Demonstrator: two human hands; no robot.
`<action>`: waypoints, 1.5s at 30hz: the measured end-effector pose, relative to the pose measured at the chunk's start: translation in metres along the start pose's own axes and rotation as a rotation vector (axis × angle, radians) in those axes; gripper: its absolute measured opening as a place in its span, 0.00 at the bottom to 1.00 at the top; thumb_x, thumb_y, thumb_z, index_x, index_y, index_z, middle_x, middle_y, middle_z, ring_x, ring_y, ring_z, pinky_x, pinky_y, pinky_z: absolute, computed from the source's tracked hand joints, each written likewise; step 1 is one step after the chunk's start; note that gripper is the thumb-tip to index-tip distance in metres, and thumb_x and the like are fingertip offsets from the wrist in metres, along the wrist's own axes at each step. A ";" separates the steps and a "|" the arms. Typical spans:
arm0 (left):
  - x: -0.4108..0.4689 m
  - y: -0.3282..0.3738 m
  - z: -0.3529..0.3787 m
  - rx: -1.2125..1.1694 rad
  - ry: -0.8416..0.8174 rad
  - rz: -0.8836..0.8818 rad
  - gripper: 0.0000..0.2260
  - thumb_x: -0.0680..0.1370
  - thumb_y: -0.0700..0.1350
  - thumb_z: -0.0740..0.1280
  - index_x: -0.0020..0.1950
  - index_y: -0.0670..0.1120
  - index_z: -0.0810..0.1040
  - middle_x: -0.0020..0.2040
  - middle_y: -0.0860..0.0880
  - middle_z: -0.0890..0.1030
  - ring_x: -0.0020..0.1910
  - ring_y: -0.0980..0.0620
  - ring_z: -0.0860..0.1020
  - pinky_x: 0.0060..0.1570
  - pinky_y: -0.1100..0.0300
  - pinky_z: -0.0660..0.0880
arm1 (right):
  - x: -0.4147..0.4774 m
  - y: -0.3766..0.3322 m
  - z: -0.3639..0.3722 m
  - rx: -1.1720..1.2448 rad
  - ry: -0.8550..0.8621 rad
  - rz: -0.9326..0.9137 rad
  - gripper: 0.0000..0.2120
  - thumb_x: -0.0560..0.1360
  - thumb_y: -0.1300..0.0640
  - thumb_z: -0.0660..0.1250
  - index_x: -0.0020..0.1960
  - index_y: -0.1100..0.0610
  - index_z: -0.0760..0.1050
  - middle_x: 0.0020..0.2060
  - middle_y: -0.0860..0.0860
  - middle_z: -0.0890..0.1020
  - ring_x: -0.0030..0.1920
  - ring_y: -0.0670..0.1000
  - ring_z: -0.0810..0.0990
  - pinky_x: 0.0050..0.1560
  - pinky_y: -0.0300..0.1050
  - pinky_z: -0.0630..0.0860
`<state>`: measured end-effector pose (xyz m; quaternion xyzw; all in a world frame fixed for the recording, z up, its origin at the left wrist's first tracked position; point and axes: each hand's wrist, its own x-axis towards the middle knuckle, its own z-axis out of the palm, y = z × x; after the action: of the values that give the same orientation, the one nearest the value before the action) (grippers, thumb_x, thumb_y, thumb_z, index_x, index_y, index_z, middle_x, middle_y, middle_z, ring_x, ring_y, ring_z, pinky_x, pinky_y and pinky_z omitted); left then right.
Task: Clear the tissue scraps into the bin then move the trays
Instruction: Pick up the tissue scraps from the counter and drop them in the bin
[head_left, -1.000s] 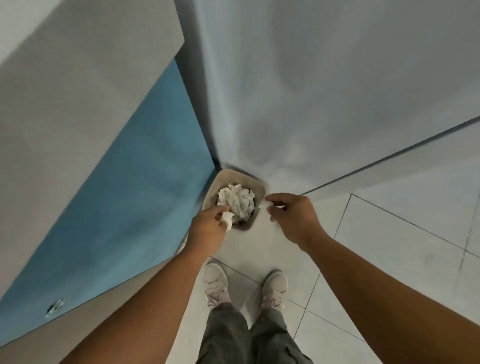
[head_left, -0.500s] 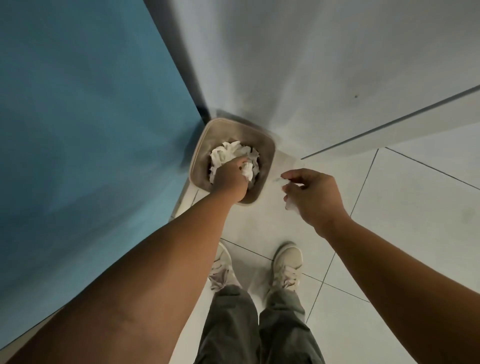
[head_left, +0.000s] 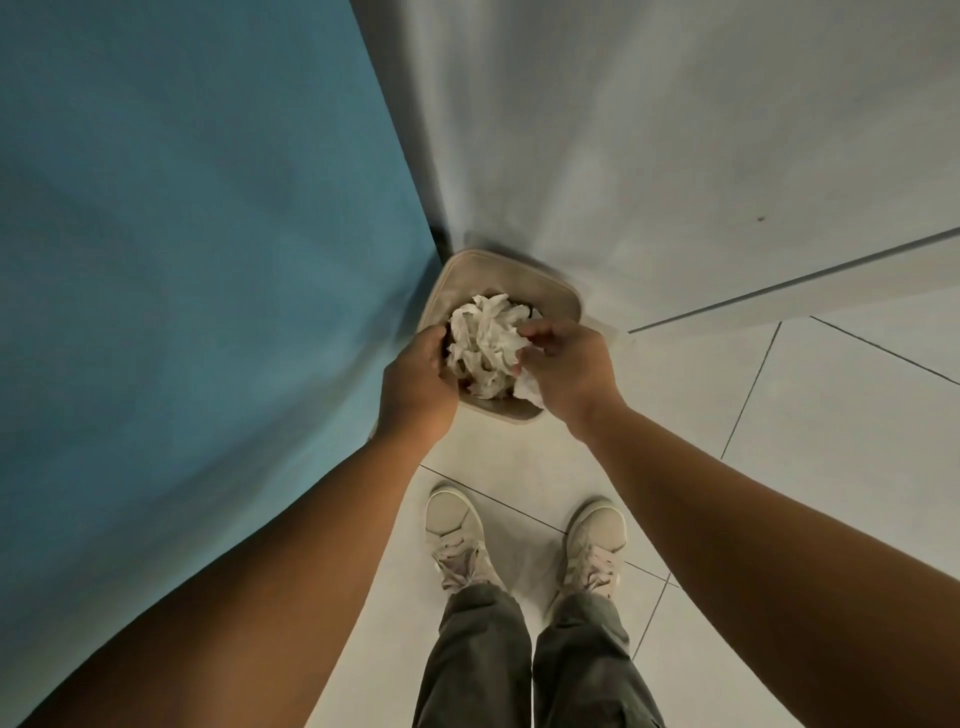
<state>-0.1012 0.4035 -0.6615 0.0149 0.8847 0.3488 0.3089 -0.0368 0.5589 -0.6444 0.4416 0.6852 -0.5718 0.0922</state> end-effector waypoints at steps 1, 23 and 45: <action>-0.002 -0.003 -0.004 -0.001 0.008 -0.007 0.21 0.78 0.35 0.62 0.70 0.50 0.73 0.62 0.53 0.78 0.60 0.54 0.77 0.57 0.63 0.72 | 0.008 -0.003 0.010 -0.016 -0.008 -0.029 0.09 0.69 0.59 0.70 0.42 0.44 0.80 0.44 0.48 0.85 0.48 0.51 0.83 0.55 0.53 0.79; -0.119 0.124 -0.099 0.068 0.075 0.161 0.19 0.77 0.40 0.65 0.66 0.52 0.75 0.61 0.50 0.80 0.60 0.49 0.77 0.63 0.56 0.73 | -0.110 -0.108 -0.056 -0.558 -0.119 -0.309 0.18 0.77 0.51 0.64 0.67 0.47 0.73 0.60 0.50 0.80 0.59 0.53 0.78 0.53 0.36 0.67; -0.382 0.317 -0.387 0.205 0.766 0.459 0.16 0.80 0.48 0.65 0.68 0.52 0.73 0.66 0.55 0.75 0.67 0.56 0.70 0.63 0.66 0.66 | -0.380 -0.446 -0.129 -0.543 -0.126 -1.280 0.18 0.77 0.51 0.66 0.66 0.50 0.73 0.63 0.45 0.76 0.66 0.47 0.70 0.67 0.42 0.67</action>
<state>-0.0678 0.3155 -0.0397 0.1109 0.9388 0.2994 -0.1291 -0.0794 0.5006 -0.0483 -0.1217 0.9227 -0.3469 -0.1161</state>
